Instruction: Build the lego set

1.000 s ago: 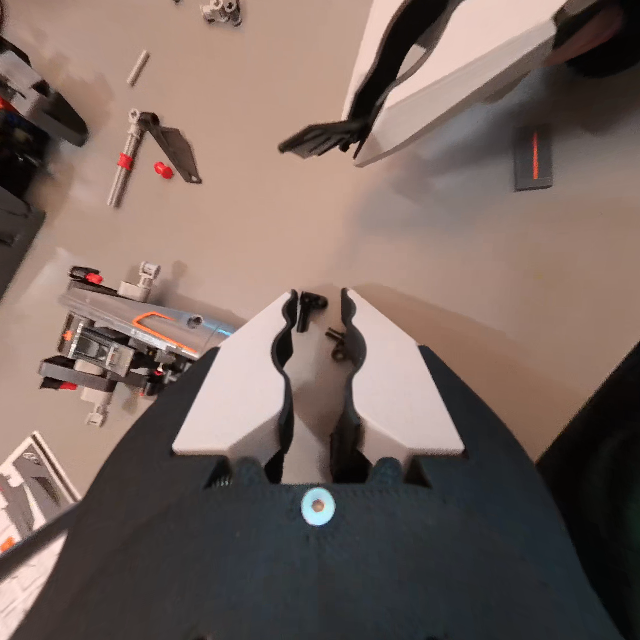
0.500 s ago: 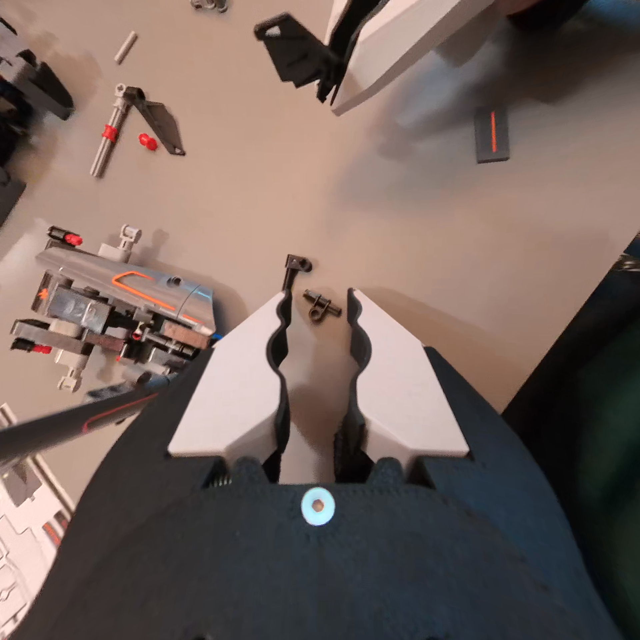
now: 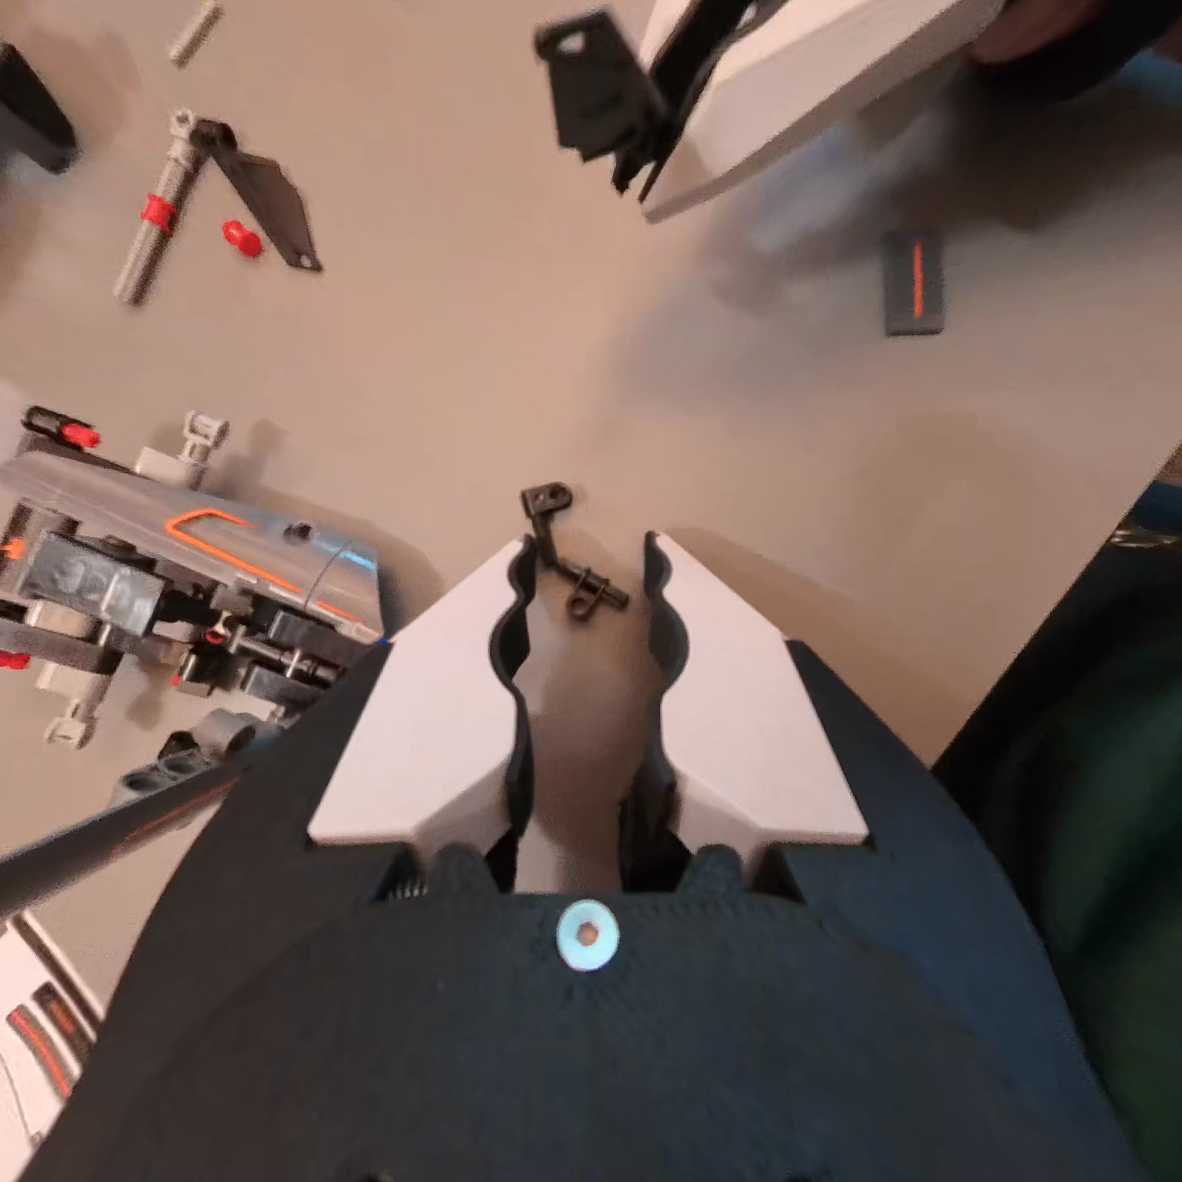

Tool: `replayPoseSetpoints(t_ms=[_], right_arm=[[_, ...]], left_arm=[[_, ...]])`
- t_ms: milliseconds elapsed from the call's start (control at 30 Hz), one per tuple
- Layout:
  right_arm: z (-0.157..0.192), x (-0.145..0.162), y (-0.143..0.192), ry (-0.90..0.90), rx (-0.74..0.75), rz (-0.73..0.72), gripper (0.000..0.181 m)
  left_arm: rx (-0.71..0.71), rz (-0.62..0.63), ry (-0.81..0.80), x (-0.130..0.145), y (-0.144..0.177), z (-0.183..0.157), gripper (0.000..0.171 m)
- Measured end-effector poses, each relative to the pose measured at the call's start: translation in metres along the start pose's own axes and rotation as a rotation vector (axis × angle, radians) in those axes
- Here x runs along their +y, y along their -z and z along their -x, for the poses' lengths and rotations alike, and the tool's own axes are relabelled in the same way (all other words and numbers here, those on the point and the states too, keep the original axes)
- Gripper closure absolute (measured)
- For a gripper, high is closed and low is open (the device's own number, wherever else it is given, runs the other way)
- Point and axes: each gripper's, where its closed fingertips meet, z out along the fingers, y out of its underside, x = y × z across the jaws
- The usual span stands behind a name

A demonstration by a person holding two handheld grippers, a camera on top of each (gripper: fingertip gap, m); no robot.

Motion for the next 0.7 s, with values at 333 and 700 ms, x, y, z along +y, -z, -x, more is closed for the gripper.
replayPoseSetpoints(t_ms=[333,700], right_arm=[[-0.002,0.0,0.003,-0.001,0.006,-0.007,0.177],[-0.002,0.002,0.003,0.01,0.009,0.001,0.177]], left_arm=[[0.008,-0.065,-0.042,-0.015,0.007,-0.004,0.141],[-0.019,-0.004,-0.043,-0.017,-0.008,0.007,0.157]])
